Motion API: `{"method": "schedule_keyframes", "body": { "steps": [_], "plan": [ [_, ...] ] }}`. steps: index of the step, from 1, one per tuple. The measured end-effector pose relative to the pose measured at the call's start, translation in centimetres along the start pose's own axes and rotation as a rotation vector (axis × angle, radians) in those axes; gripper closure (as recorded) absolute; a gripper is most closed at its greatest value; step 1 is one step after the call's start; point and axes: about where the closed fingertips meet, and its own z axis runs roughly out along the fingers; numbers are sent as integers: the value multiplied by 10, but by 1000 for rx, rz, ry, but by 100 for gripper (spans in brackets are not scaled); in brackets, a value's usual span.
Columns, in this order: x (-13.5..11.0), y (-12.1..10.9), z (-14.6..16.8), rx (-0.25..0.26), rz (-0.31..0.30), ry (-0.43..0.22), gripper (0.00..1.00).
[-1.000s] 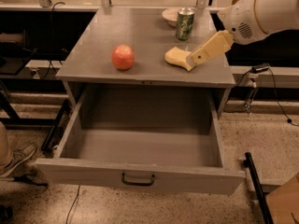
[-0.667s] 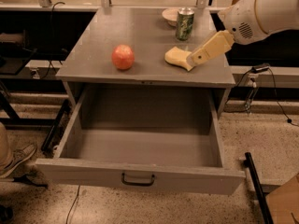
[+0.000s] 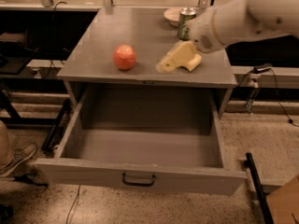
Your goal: Place apple into top drawer
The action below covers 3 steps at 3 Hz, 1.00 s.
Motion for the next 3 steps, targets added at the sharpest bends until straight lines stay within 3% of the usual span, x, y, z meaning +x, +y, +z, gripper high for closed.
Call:
{"method": "schedule_keyframes", "body": {
  "steps": [2, 3],
  "plan": [
    [-40, 13, 95, -38, 20, -100, 0],
    [-46, 22, 129, -71, 42, -112, 0]
  ]
}}
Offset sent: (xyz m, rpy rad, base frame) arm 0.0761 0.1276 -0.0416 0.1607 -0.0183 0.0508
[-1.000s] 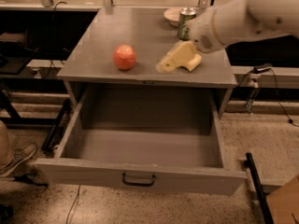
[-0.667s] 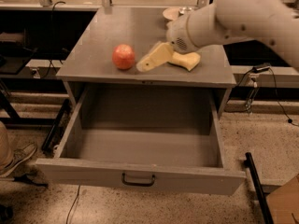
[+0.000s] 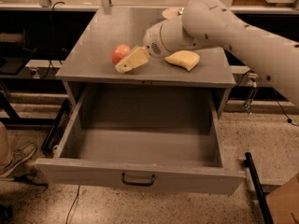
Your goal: Place apple into top drawer
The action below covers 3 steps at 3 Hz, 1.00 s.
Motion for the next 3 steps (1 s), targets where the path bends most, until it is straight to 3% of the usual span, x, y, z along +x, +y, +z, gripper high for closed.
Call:
{"method": "schedule_keyframes", "body": {
  "steps": [3],
  "plan": [
    [10, 3, 62, -52, 61, 2, 0]
  ]
}}
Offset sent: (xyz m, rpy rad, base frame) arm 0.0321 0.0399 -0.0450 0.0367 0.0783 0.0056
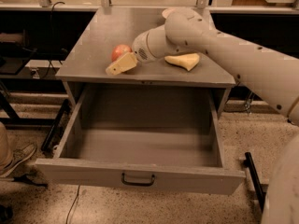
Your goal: Place apple into top drawer
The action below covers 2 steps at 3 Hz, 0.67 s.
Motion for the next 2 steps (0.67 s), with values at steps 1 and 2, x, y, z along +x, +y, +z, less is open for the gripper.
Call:
{"method": "schedule_keyframes", "body": {
  "steps": [1, 2],
  "plan": [
    [3, -2, 15, -13, 24, -7, 27],
    [6, -2, 21, -22, 35, -11, 50]
  ]
}}
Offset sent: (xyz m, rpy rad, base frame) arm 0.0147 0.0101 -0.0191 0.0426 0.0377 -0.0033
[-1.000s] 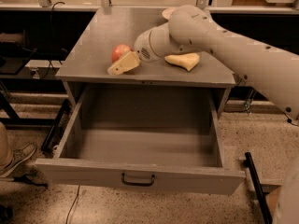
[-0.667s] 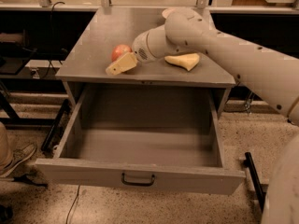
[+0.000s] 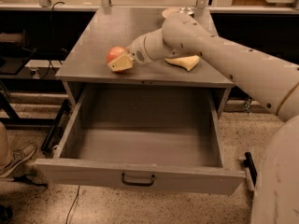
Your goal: Place apple into top drawer
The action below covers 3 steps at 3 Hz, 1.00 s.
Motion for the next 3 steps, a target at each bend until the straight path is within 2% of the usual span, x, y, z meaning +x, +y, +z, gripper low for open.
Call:
{"method": "schedule_keyframes", "body": {
  "steps": [1, 2, 3],
  "plan": [
    [-6, 7, -12, -15, 4, -50, 81],
    [-13, 25, -57, -34, -6, -134, 100],
    [6, 64, -125, -55, 15, -116, 100]
  ]
}}
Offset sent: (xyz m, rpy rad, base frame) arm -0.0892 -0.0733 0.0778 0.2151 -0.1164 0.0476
